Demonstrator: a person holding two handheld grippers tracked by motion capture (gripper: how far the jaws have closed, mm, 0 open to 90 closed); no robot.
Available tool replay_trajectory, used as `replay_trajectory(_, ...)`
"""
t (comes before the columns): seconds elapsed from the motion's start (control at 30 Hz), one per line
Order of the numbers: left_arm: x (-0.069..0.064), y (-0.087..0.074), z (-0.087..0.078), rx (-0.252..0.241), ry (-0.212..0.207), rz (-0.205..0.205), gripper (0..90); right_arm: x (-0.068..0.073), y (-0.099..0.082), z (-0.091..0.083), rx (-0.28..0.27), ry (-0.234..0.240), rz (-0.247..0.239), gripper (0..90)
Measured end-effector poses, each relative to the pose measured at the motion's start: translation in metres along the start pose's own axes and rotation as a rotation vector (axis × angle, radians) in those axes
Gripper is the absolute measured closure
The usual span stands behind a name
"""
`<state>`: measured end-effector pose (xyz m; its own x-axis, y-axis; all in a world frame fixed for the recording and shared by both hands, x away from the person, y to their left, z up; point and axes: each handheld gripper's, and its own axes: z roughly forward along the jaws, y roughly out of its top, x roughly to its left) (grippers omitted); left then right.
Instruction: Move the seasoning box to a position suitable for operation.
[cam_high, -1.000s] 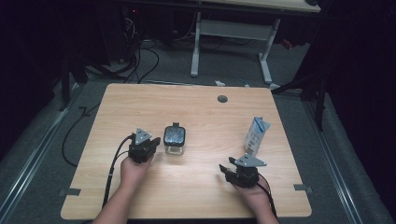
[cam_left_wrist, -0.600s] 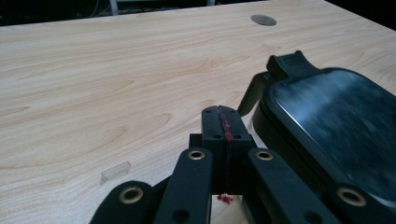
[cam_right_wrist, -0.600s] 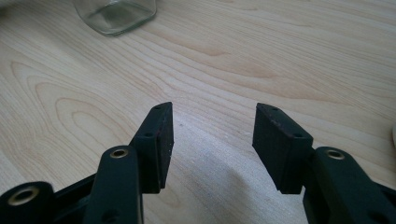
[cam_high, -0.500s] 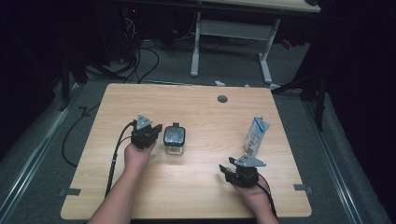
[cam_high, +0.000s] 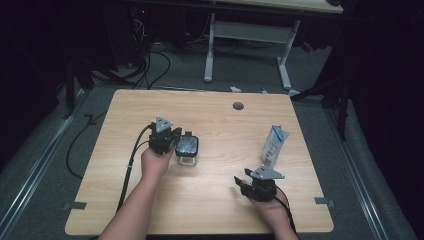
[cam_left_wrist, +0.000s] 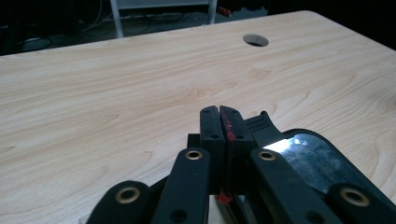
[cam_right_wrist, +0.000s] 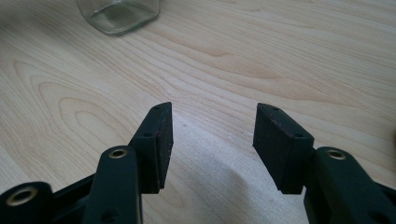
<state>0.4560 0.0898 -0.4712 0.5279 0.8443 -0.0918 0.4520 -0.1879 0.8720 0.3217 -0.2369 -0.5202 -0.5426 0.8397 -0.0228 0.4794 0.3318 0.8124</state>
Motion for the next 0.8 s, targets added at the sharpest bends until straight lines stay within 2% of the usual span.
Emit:
replay_trajectory(0.1, -0.004, 0.002, 0.006, 0.019, 0.016, 0.018, 88.0, -0.001, 0.0, 0.0, 0.001, 0.002, 0.002, 47.7)
replay_trajectory(0.2, -0.006, 0.003, 0.008, 0.028, 0.017, 0.015, 89.2, -0.001, 0.0, -0.001, -0.004, 0.002, 0.001, 47.6)
replay_trajectory(0.33, -0.011, 0.004, 0.007, 0.034, 0.014, 0.04, 89.9, 0.0, 0.0, -0.001, -0.007, 0.002, 0.003, 47.4)
replay_trajectory(0.53, -0.015, 0.0, 0.003, 0.034, 0.013, 0.05, 90.0, 0.0, 0.0, -0.001, -0.006, 0.005, -0.002, 47.4)
replay_trajectory(0.67, -0.018, -0.003, 0.0, 0.052, 0.015, 0.072, 90.0, 0.001, 0.001, -0.001, -0.004, 0.005, -0.004, 47.2)
replay_trajectory(0.8, -0.024, -0.009, -0.01, 0.046, 0.016, 0.083, 90.0, 0.0, 0.001, -0.002, -0.011, 0.007, 0.001, 47.1)
